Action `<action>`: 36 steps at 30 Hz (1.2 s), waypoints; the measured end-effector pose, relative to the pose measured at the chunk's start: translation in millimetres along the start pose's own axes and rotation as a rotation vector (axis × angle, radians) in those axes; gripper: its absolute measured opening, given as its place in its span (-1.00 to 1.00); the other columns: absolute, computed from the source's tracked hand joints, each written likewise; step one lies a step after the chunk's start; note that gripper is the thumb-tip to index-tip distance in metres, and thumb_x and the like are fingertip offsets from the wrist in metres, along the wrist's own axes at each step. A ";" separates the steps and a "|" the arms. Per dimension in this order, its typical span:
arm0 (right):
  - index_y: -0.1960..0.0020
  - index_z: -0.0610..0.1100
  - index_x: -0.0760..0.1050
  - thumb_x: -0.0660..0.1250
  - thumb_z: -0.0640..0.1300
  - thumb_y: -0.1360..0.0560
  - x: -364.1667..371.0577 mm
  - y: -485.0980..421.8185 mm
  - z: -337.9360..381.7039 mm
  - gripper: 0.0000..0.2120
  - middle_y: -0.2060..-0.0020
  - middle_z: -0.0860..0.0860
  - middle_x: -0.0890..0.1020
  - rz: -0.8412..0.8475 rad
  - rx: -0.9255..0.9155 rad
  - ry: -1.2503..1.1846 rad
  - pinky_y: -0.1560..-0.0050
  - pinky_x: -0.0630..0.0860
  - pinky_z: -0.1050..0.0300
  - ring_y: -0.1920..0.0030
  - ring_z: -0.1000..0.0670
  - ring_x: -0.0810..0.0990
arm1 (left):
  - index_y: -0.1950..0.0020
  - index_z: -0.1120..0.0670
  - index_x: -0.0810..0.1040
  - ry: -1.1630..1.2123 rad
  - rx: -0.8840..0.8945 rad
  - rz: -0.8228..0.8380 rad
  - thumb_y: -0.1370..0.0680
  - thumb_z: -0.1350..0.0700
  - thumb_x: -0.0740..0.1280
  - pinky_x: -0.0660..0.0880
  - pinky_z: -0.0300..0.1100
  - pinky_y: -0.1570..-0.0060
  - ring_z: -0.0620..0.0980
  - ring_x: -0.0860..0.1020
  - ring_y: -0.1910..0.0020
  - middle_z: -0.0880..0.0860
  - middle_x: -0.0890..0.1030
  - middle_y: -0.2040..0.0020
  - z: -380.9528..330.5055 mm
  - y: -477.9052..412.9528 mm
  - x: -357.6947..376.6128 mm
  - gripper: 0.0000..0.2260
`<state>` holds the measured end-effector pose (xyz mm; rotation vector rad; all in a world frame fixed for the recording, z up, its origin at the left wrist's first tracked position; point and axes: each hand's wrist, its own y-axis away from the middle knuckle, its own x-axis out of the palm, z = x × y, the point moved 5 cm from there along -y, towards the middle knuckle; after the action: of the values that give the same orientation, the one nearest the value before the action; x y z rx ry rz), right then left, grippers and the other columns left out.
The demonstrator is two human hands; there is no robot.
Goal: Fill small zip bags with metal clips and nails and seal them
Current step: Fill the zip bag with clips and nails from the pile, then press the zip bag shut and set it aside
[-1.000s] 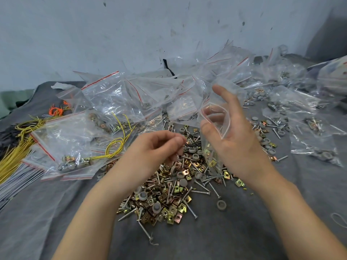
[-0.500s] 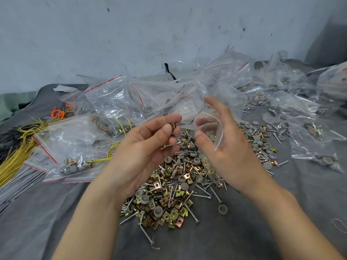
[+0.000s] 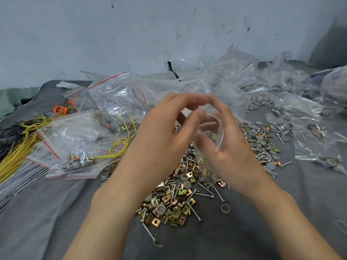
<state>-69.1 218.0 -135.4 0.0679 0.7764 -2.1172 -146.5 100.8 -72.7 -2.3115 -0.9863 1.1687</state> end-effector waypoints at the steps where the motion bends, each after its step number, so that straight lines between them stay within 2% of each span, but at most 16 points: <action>1: -0.49 0.31 0.17 0.35 0.11 -0.55 -1.2 -1.0 0.5 -0.40 -0.08 0.23 0.59 -0.010 0.007 -0.038 -0.16 0.54 0.11 -0.19 0.18 0.57 | -0.17 -0.15 0.56 0.031 -0.019 -0.025 -0.64 0.02 0.27 0.43 -0.43 0.17 -0.21 0.58 0.05 -0.20 0.60 -0.02 3.7 -0.7 -3.5 -0.85; 4: -0.46 0.27 0.26 0.37 0.04 -0.53 -7.7 -4.6 2.8 -0.44 -0.08 0.19 0.63 -0.053 0.040 -0.199 -0.11 0.54 0.31 -0.19 0.17 0.59 | -0.16 -0.15 0.56 0.189 -0.145 -0.062 -0.65 0.04 0.24 0.56 -0.24 0.12 -0.13 0.60 0.07 -0.12 0.64 0.00 21.9 0.2 -6.9 -0.84; 6: -0.46 0.14 0.30 0.36 -0.07 -0.54 -10.9 -6.9 6.6 -0.47 -0.09 0.08 0.68 -0.062 0.054 -0.330 -0.11 0.53 0.32 -0.19 0.10 0.63 | -0.17 -0.12 0.55 0.310 -0.256 -0.016 -0.64 0.01 0.25 0.58 -0.11 -0.01 -0.12 0.62 0.02 -0.05 0.65 -0.04 34.9 3.5 0.6 -0.85; 9: -0.41 -0.10 0.36 0.29 -0.21 -0.56 -5.6 -11.5 11.8 -0.57 -0.08 -0.12 0.71 0.003 0.119 -0.626 -0.09 0.59 0.13 -0.15 -0.10 0.67 | -0.29 0.00 0.52 0.442 -0.350 0.128 -0.55 -0.10 0.26 0.53 -0.10 -0.17 -0.12 0.62 -0.13 -0.03 0.66 -0.14 46.7 10.5 18.3 -0.64; 12: -0.37 -0.40 0.38 0.24 -0.23 -0.55 -0.3 -12.0 13.3 -0.57 -0.14 -0.28 0.65 0.057 0.222 -0.842 -0.10 0.63 -0.02 -0.17 -0.22 0.65 | -0.28 0.00 0.53 0.499 -0.359 0.189 -0.57 -0.09 0.32 0.53 -0.08 -0.21 -0.12 0.62 -0.16 -0.09 0.67 -0.13 50.0 14.7 26.2 -0.67; 14: -0.27 -0.37 0.50 0.24 -0.22 -0.54 -0.2 -11.7 12.8 -0.64 -0.14 -0.26 0.66 0.079 0.243 -0.854 -0.10 0.64 -0.05 -0.19 -0.20 0.64 | -0.23 0.02 0.56 0.479 -0.352 0.208 -0.56 -0.06 0.36 0.54 -0.10 -0.17 -0.10 0.64 -0.10 -0.08 0.68 -0.10 51.3 15.6 26.8 -0.71; 17: -0.15 -0.27 0.59 0.27 -0.23 -0.56 1.4 -12.5 9.9 -0.77 -0.14 -0.22 0.67 0.091 0.228 -0.797 -0.14 0.61 -0.08 -0.17 -0.19 0.64 | -0.19 0.04 0.58 0.443 -0.338 0.203 -0.56 0.06 0.39 0.55 -0.17 0.02 -0.05 0.66 0.06 0.00 0.69 -0.02 49.1 15.0 24.2 -0.79; 19: -0.13 -0.23 0.62 0.31 -0.16 -0.52 0.7 -15.4 6.0 -0.76 -0.12 -0.17 0.68 0.049 0.203 -0.706 -0.18 0.60 -0.06 -0.14 -0.16 0.65 | -0.19 0.00 0.59 0.412 -0.313 0.168 -0.57 0.10 0.41 0.57 -0.06 0.06 0.06 0.64 0.10 0.06 0.69 0.01 43.8 13.9 19.1 -0.80; 23: -0.13 0.01 0.65 0.47 0.02 -0.45 -9.1 -18.3 -0.2 -0.73 -0.06 -0.14 0.68 -0.054 0.183 -0.669 -0.15 0.59 -0.01 -0.08 -0.09 0.67 | -0.19 -0.17 0.59 0.381 -0.229 0.071 -0.53 -0.01 0.42 0.57 0.07 0.10 0.20 0.61 0.11 0.07 0.69 0.05 31.7 12.4 6.5 -0.76; 25: -0.08 0.06 0.67 0.49 0.04 -0.41 -9.9 -15.3 -3.7 -0.75 -0.02 -0.05 0.71 -0.052 0.193 -0.607 -0.06 0.61 0.13 -0.03 -0.01 0.68 | -0.16 -0.14 0.59 0.381 -0.264 0.013 -0.54 0.05 0.43 0.58 0.04 0.11 0.11 0.61 0.17 0.10 0.67 0.05 36.6 14.1 7.2 -0.78; 27: -0.04 0.05 0.68 0.47 -0.04 -0.41 -8.1 -12.3 -7.9 -0.79 0.06 0.04 0.71 -0.048 0.203 -0.502 -0.03 0.60 0.20 0.03 0.07 0.67 | -0.13 -0.07 0.59 0.381 -0.326 -0.020 -0.53 0.14 0.45 0.56 -0.04 0.13 -0.05 0.59 0.22 0.09 0.67 0.07 45.9 17.9 10.6 -0.79; 29: -0.08 0.04 0.65 0.45 -0.09 -0.41 -7.0 -10.2 -9.9 -0.75 0.12 0.10 0.70 -0.050 0.209 -0.441 -0.02 0.59 0.25 0.08 0.13 0.66 | -0.11 -0.04 0.60 0.420 -0.368 -0.032 -0.51 0.14 0.46 0.55 -0.12 0.15 -0.07 0.59 0.20 0.11 0.66 0.08 53.3 21.7 11.8 -0.80; 32: -0.15 0.03 0.62 0.46 -0.08 -0.39 -4.9 -8.3 -8.7 -0.68 0.04 0.03 0.71 -0.020 0.202 -0.383 0.00 0.57 0.28 0.05 0.13 0.66 | -0.06 -0.01 0.63 0.493 -0.396 -0.089 -0.48 0.10 0.47 0.56 -0.27 0.12 -0.06 0.63 0.13 0.07 0.67 0.11 59.9 24.0 5.9 -0.83; 36: -0.14 0.03 0.62 0.45 -0.10 -0.40 -3.5 -8.3 -5.1 -0.69 0.03 -0.01 0.72 -0.052 0.168 -0.398 -0.01 0.58 0.27 0.07 0.13 0.65 | -0.08 0.00 0.63 0.533 -0.395 -0.089 -0.40 0.00 0.46 0.55 -0.32 0.07 -0.09 0.65 0.09 0.07 0.69 0.08 57.8 25.9 -1.9 -0.72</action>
<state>-74.2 227.0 -134.3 -0.2790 0.3680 -2.1467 -183.0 82.3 -121.0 -2.6320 -1.1618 0.2943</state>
